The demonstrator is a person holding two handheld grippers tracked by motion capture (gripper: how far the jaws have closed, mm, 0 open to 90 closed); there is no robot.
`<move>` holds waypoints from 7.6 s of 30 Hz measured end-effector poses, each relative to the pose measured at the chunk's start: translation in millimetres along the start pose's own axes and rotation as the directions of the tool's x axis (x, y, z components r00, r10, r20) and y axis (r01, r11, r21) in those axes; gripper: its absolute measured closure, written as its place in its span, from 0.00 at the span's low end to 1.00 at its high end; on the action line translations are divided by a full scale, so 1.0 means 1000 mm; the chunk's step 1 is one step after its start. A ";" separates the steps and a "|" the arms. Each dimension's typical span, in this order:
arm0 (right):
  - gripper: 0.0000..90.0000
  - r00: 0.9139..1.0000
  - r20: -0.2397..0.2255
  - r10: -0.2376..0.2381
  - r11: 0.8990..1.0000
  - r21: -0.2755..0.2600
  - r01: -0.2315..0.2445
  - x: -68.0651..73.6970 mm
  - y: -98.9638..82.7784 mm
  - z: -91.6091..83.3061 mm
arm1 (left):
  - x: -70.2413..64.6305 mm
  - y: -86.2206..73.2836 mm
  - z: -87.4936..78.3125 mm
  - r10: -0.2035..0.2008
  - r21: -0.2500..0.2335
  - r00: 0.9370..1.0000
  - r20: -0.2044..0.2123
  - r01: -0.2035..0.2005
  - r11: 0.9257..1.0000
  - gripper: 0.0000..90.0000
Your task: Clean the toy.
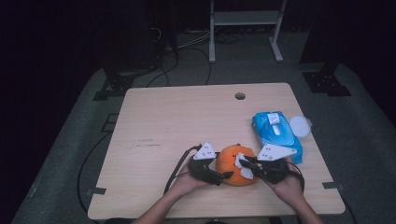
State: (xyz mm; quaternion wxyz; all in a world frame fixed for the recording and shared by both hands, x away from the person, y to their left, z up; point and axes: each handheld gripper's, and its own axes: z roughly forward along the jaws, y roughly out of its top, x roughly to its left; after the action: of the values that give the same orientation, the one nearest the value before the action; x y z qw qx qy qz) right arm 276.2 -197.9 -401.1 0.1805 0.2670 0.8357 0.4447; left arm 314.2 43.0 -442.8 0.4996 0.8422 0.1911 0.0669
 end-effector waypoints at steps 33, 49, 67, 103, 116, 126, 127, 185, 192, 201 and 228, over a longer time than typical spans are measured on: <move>0.90 0.999 0.004 -0.038 0.999 -0.017 0.038 0.007 0.006 0.000 | -0.010 -0.005 0.001 0.153 0.009 0.988 -0.029 -0.153 0.988 0.26; 0.90 0.999 0.015 -0.051 0.999 0.009 0.051 0.003 0.000 -0.002 | -0.002 -0.007 0.001 0.098 0.015 0.995 -0.023 -0.098 0.995 0.26; 0.90 0.997 0.032 -0.071 0.997 0.022 0.070 0.008 0.001 0.004 | 0.001 -0.001 -0.010 0.132 -0.026 0.991 -0.032 -0.133 0.991 0.37; 0.90 0.998 -0.069 -0.010 0.999 0.034 0.012 -0.002 -0.008 -0.004 | 0.019 -0.007 -0.014 -0.007 -0.044 1.000 -0.017 0.006 0.999 0.36; 0.89 1.000 -0.014 0.008 0.999 0.038 -0.008 -0.007 -0.010 -0.004 | 0.016 -0.007 -0.010 0.020 -0.041 1.000 0.008 -0.020 0.999 0.35; 0.89 0.996 0.069 0.050 0.998 0.034 -0.053 -0.023 -0.013 0.002 | 0.014 -0.007 -0.010 0.031 -0.035 0.999 0.011 -0.031 0.999 0.35; 0.89 0.996 0.069 0.050 0.998 0.034 -0.053 -0.023 -0.013 0.002 | 0.014 -0.007 -0.010 0.031 -0.035 0.999 0.011 -0.031 0.999 0.35; 0.89 0.999 -0.046 -0.028 0.998 0.062 0.030 -0.005 -0.012 0.003 | 0.020 -0.002 -0.003 -0.094 0.035 0.990 0.104 0.091 0.995 0.14; 0.89 1.000 0.023 0.015 1.000 0.023 -0.016 -0.013 -0.007 -0.001 | 0.009 0.007 -0.011 0.008 -0.079 1.000 -0.009 -0.009 0.997 0.43; 0.89 0.998 0.035 0.057 0.998 0.018 -0.057 -0.023 -0.004 0.008 | -0.003 0.006 -0.010 0.136 -0.090 0.988 -0.071 -0.142 0.986 0.36; 0.90 0.999 0.001 -0.036 0.999 -0.018 0.036 -0.002 0.006 0.009 | -0.001 0.008 -0.006 0.103 -0.036 0.992 -0.070 -0.105 0.994 0.18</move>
State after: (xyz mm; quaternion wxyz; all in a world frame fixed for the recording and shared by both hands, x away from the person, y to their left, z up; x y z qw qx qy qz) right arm 284.3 -190.3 -401.4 0.1913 0.2505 0.8362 0.4489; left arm 313.6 44.3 -432.3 0.5054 0.8381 0.1624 0.1253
